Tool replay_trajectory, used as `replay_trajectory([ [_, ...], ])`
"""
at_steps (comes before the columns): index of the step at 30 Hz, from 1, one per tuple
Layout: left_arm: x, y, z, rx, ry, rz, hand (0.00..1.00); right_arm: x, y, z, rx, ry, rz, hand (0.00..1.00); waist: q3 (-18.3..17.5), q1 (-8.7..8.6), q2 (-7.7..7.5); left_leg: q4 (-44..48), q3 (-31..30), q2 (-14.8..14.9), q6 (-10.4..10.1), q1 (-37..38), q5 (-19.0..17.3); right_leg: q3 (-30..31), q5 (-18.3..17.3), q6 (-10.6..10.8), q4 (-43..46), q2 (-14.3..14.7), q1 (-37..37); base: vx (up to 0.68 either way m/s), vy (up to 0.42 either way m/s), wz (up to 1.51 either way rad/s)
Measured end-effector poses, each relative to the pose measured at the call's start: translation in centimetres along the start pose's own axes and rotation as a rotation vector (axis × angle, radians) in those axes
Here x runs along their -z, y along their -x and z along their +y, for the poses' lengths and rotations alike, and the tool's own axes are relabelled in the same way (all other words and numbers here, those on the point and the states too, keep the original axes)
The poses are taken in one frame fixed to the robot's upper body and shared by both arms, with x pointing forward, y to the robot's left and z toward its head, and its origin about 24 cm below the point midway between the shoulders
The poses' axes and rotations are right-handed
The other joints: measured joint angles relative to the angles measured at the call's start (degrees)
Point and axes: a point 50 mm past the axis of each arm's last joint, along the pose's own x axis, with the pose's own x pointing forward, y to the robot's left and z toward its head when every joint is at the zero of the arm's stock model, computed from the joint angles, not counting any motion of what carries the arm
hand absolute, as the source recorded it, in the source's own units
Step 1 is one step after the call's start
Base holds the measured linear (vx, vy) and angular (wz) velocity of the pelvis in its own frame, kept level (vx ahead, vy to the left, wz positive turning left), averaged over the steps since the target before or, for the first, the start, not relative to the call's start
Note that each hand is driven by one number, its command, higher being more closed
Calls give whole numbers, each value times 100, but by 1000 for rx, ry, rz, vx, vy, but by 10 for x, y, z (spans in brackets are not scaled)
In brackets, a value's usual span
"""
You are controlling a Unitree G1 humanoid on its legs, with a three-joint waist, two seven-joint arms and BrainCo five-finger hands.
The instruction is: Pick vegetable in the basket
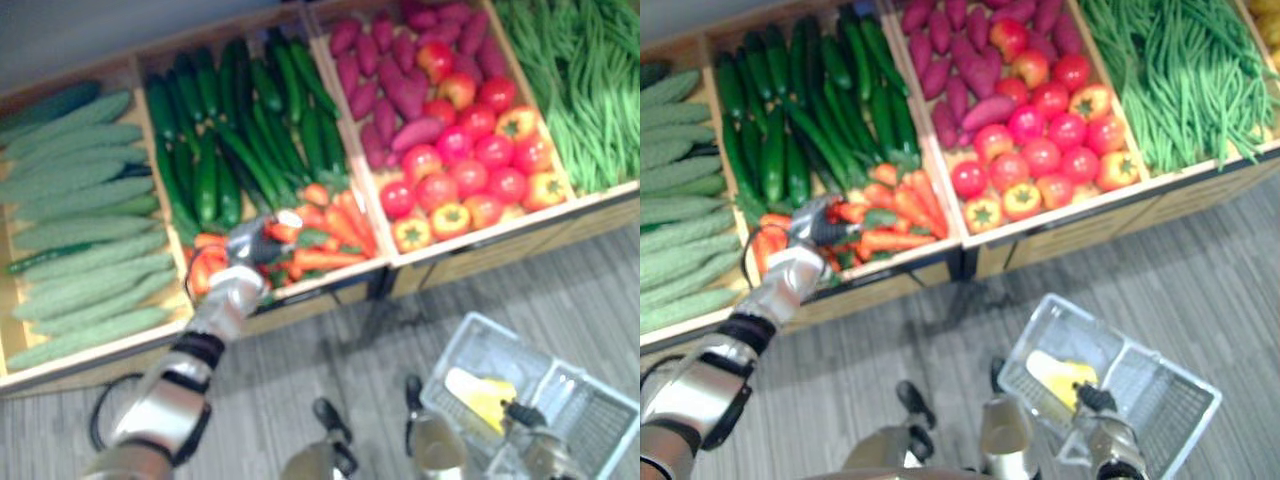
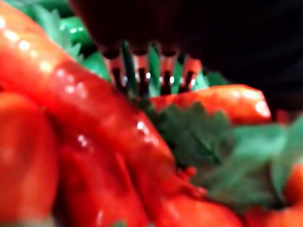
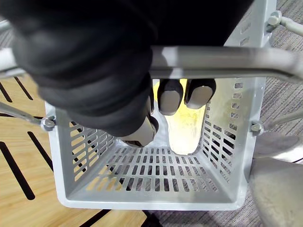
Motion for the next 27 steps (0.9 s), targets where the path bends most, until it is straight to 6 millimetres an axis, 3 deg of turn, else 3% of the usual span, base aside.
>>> replay_trajectory([
  [4,-3,-3,3,-5,0,-8,100,-5,-1,7,-28,3,-17,100,49,-5,-42,288,27,40,-123,-74,-86,11,-2,1,32,-41,16,25,-11,-1],
  [9,3,6,-14,30,6,15,100,-5,-1,7,-35,5,-18,100,59,-32,-27,448,136,95,-121,-21,-86,-43,-3,0,55,-44,162,38,-13,4],
  [15,3,23,-14,-57,98,-50,100,12,6,-9,-6,-6,19,100,38,3,8,704,-33,140,-99,314,-91,-312,-126,-71,129,-80,744,49,-8,21],
  [20,-3,40,-9,-107,195,-129,100,27,15,-33,71,-31,49,100,-248,190,178,760,-202,203,-82,491,-102,-518,-250,-122,328,-56,1016,81,-32,25],
  [22,-4,47,-10,-113,219,-142,100,31,18,-43,106,-66,53,100,-335,277,327,868,-245,414,-60,706,-108,-523,-455,-234,1368,-15,676,85,-86,11],
  [23,-4,49,-11,-114,231,-139,100,33,20,-45,115,-79,56,100,-422,269,369,890,-289,487,-50,706,-114,-493,-590,-196,1261,43,632,61,-135,25],
  [24,-3,50,-6,-143,262,-137,100,43,24,-48,127,-88,79,100,-622,315,227,877,-345,440,-63,734,-126,-466,-237,-219,117,113,815,94,-172,44],
  [25,-3,50,-1,-173,276,-139,100,48,25,-49,129,-79,94,100,-704,301,111,874,-391,350,-104,776,-201,-520,-146,-101,-54,28,904,132,-183,49],
  [27,-5,54,-4,-179,289,-155,100,51,29,-59,163,-77,109,100,-853,302,290,802,-445,514,-95,791,-243,-582,-128,-132,-54,200,913,130,-114,21],
])
